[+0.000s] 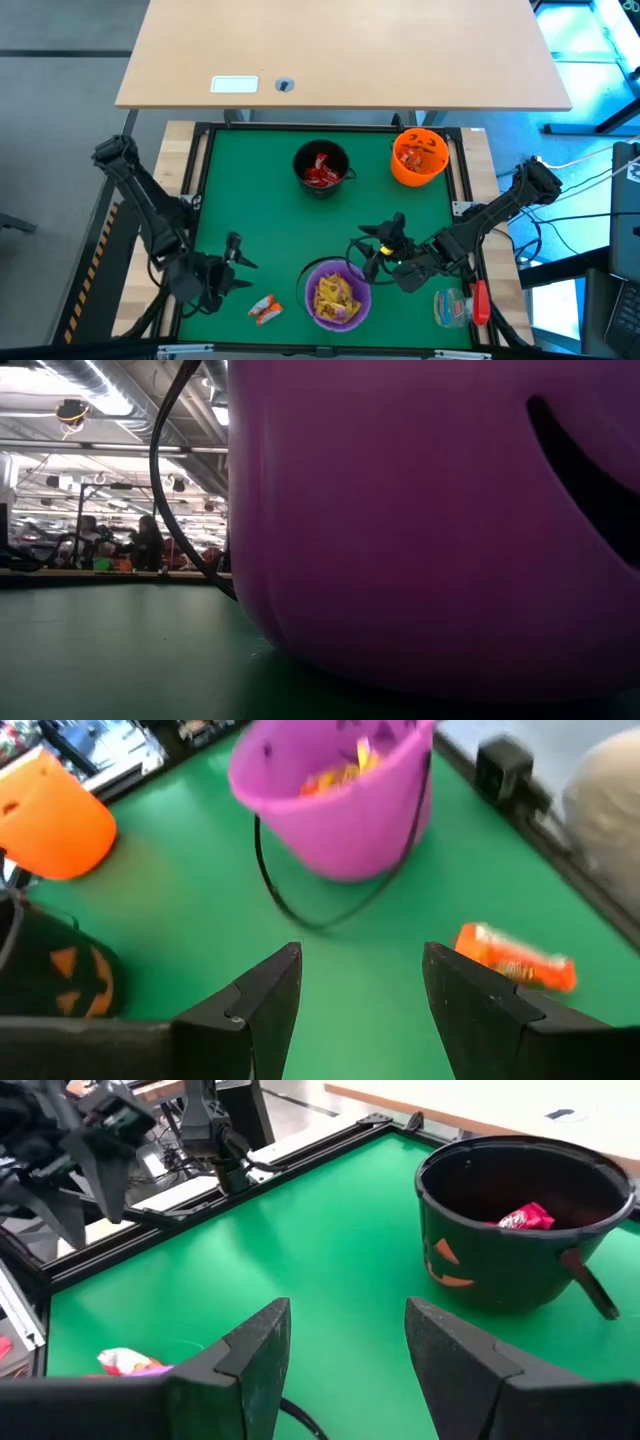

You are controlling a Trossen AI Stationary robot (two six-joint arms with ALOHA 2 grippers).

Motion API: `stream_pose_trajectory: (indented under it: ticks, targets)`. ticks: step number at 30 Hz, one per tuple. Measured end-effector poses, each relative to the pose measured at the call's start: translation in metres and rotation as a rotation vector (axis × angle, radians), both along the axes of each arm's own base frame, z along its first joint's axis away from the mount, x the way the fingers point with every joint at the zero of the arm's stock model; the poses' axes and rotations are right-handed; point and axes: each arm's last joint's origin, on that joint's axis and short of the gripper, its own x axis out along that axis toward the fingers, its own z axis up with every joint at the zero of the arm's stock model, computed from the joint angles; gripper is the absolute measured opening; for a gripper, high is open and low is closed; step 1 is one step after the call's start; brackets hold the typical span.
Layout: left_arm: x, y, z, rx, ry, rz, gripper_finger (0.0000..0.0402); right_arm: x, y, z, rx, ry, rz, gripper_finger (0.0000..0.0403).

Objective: Sort candy
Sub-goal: Put the orange candy into the orange bucket

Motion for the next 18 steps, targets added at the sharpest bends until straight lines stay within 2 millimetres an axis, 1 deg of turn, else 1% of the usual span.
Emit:
stream_pose_trajectory:
  ticks: [2,4,7,11,15,18]
  targets:
    - [-0.005,0.003,-0.003,0.036,0.026,0.027,0.0198,0.000,0.000,0.000,-0.004,-0.002,-0.005,0.0198]
    - [-0.012,0.010,-0.003,0.057,0.038,0.073,0.0198,0.000,0.000,0.000,-0.007,0.001,-0.005,0.0198]
    - [-0.020,0.018,0.002,0.027,0.022,0.128,0.0198,0.000,-0.001,0.000,-0.008,0.003,-0.005,0.0198]
    - [-0.031,0.025,0.003,-0.033,-0.012,0.133,0.0198,0.000,0.000,0.000,-0.008,0.003,-0.005,0.0198]
    - [-0.038,0.031,-0.012,-0.110,-0.029,0.133,0.0198,0.000,0.000,0.000,-0.008,0.003,-0.004,0.0198]
    - [-0.037,0.029,-0.023,-0.208,-0.051,0.110,0.0198,0.000,0.000,0.000,-0.008,0.004,-0.004,0.0198]
